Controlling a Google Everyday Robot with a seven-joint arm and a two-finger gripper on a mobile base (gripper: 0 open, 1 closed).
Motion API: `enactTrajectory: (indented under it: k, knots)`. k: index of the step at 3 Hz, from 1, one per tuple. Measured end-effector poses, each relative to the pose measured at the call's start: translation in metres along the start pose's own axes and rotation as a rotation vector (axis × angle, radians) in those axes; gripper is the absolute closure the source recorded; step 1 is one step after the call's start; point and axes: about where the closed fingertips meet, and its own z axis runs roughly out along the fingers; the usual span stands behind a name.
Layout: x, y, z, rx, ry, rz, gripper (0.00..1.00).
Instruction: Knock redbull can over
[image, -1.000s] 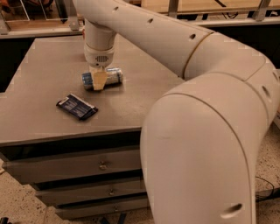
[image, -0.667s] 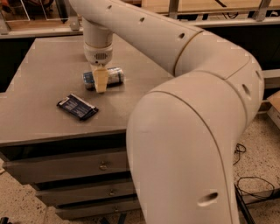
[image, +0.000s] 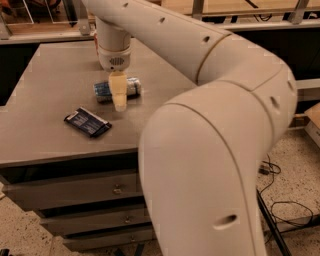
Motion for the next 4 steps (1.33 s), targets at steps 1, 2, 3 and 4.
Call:
enactTrajectory:
  k: [1,2,3,4]
  knots:
    - [0.029,-0.013,-0.047,-0.015,0.042,0.096,0.0]
    - [0.047,-0.023,-0.091,0.041,-0.075,0.173,0.0]
    - [0.076,-0.01,-0.143,0.129,-0.316,0.222,0.0]
    - [0.109,0.02,-0.176,0.187,-0.478,0.264,0.0]
